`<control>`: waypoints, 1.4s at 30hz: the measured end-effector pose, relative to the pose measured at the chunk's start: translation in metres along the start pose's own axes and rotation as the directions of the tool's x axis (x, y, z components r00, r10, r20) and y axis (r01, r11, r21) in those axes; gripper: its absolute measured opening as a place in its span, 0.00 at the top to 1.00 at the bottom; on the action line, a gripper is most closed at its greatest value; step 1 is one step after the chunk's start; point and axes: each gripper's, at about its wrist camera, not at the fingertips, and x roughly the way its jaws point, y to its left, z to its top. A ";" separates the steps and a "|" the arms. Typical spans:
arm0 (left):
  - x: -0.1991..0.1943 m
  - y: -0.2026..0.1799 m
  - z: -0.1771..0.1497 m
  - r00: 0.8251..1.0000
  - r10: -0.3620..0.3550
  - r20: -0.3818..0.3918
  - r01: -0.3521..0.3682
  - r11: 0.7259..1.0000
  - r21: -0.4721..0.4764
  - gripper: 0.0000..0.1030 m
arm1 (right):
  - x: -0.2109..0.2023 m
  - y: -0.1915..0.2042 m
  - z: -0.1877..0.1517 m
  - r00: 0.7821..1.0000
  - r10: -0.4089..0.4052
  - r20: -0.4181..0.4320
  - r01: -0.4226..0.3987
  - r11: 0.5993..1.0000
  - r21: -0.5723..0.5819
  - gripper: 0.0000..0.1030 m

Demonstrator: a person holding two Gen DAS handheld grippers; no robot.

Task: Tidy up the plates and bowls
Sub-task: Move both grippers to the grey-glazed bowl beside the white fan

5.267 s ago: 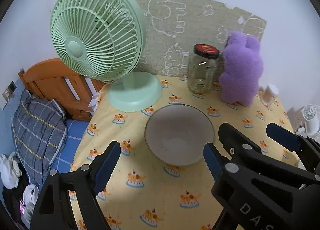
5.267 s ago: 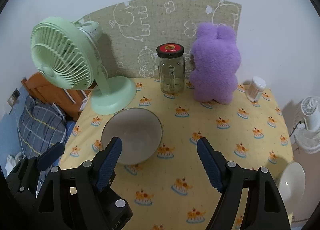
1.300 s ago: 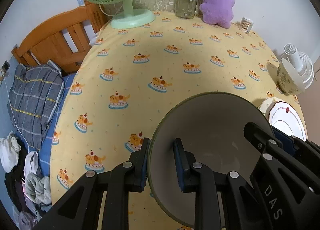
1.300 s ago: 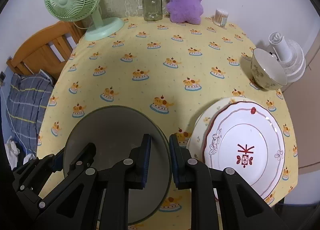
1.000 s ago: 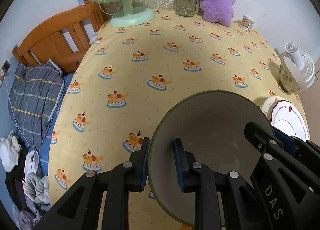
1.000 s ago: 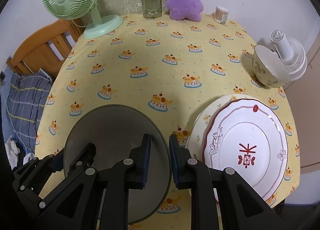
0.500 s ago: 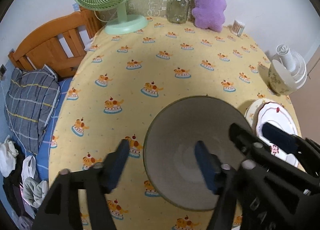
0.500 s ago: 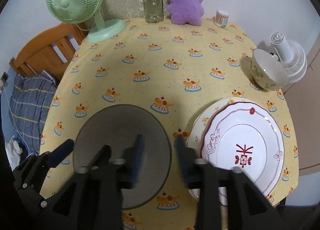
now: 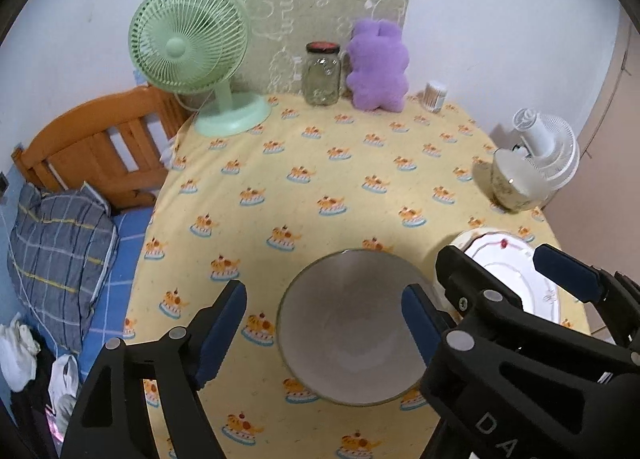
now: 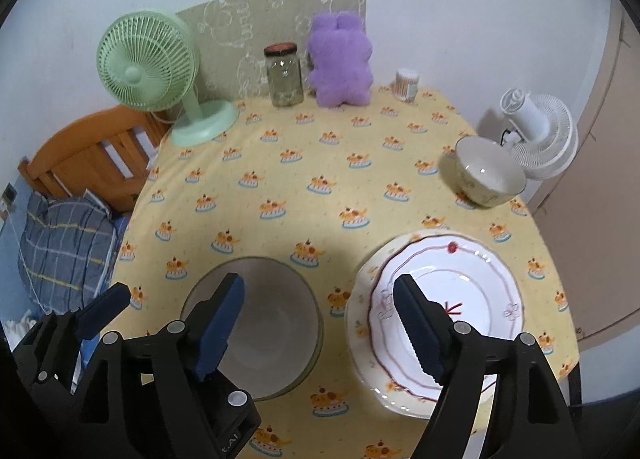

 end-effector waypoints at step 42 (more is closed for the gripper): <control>0.123 -0.224 0.110 0.997 0.075 0.004 -0.075 0.996 -0.058 0.27 | 0.098 -0.235 0.128 0.998 0.059 0.011 -0.059 0.997 -0.056 0.14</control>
